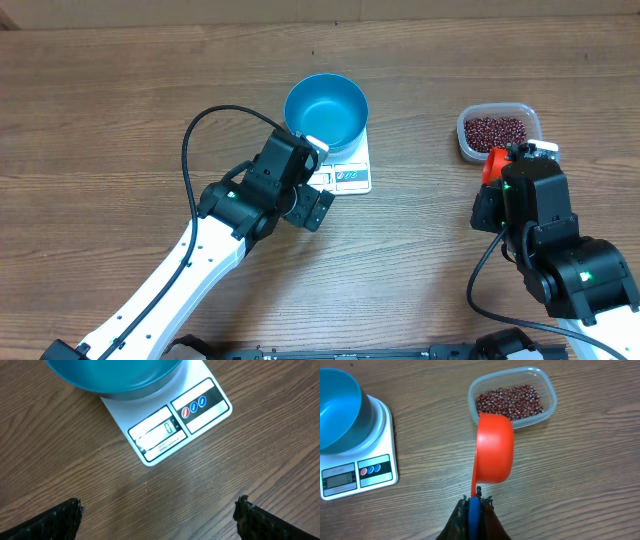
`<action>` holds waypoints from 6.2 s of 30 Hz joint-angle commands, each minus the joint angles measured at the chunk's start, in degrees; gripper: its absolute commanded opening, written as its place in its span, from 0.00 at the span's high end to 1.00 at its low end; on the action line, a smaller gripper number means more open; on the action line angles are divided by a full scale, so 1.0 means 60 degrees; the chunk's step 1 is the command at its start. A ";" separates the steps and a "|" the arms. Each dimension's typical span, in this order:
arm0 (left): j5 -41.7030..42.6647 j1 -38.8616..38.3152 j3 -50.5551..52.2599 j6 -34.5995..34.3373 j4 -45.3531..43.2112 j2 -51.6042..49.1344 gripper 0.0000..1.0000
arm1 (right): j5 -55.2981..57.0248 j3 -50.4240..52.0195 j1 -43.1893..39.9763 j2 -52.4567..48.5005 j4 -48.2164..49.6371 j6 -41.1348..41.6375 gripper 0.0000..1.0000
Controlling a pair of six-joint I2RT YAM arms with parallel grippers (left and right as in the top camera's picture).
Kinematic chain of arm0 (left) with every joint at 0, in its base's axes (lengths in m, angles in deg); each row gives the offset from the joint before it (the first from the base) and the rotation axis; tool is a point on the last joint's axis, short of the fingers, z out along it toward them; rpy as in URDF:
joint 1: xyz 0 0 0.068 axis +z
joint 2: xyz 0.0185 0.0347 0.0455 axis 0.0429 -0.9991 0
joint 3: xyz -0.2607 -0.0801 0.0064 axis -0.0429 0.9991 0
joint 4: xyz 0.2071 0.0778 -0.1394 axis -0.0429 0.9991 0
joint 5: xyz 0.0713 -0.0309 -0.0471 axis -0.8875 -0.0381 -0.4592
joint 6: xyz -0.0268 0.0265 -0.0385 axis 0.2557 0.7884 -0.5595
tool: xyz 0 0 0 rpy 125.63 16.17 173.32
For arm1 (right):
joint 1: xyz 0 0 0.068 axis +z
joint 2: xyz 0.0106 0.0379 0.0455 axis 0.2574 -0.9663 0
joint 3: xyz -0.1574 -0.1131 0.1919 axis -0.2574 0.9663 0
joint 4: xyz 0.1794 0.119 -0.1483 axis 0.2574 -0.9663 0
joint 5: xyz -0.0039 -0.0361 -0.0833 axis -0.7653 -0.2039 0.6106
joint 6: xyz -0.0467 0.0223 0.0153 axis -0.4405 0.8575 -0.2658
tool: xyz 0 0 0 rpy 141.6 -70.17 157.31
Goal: Scoop item into bowl and weigh 150g on scale
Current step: 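Move the red scoop with the right gripper over the bean tub, then dip the red scoop into the beans and scoop with the right gripper, then carry the filled scoop with the right gripper over the blue bowl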
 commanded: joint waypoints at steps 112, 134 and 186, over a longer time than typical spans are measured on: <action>0.0189 0.0025 0.0036 0.0142 -0.1147 -0.0066 0.00 | -0.8145 -0.3552 -0.5967 -0.9861 0.0565 -0.5537 0.96; 0.0189 0.0025 0.0033 0.0142 -0.1147 -0.0066 0.01 | -1.0510 -0.3552 -0.7828 -0.9861 -0.0255 -0.5901 0.96; 0.0189 0.0025 0.0033 0.0142 -0.1147 -0.0066 0.01 | -1.4287 -0.3552 -0.8881 -0.9861 -0.3300 -0.9439 0.96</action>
